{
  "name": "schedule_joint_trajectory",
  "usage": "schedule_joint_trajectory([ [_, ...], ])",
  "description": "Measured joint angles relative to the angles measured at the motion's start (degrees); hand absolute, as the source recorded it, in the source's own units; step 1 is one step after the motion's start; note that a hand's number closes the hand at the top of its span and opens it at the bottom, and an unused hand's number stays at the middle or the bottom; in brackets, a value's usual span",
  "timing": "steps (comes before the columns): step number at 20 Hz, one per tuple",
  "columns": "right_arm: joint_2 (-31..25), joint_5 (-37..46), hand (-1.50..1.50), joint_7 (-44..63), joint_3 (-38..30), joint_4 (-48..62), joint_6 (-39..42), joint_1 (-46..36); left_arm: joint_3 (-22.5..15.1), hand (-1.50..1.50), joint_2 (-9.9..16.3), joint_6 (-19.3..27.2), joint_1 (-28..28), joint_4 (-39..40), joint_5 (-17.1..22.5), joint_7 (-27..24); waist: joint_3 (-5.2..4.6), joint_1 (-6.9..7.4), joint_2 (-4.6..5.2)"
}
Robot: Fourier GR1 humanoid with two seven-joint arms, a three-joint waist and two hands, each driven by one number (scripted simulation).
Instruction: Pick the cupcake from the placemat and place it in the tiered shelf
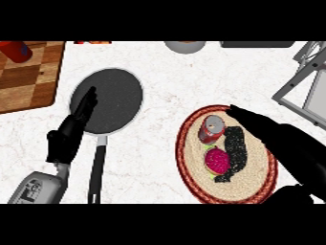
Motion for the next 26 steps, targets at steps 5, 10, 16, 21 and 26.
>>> schedule_joint_trajectory([
  [5,4.82,6.18,-1.50,1.49,0.71,-1.59,1.23,1.93,2.04,0.00,-1.45,-1.50,-1.39,1.18,-1.54,0.71,0.02,0.03,0.04],
  [10,9.76,9.51,-1.50,3.95,0.62,-2.22,3.82,2.38,3.11,0.00,-3.33,-2.55,-0.61,1.24,-3.56,0.17,0.02,0.09,0.06],
  [16,13.29,14.46,-1.50,0.81,-0.17,0.40,5.69,4.69,4.43,0.00,-4.56,-3.68,0.10,-1.09,-5.40,2.39,0.02,0.12,0.05],
  [21,16.86,18.76,-1.50,0.81,0.58,0.87,7.08,5.92,5.54,0.00,-6.04,-4.72,0.26,-0.79,-7.02,1.92,0.02,0.10,0.06],
  [26,18.68,22.73,-1.50,-1.96,0.71,3.28,8.05,7.09,6.53,0.00,-7.27,-5.20,-0.03,-0.97,-8.51,2.86,0.02,0.10,0.06],
])
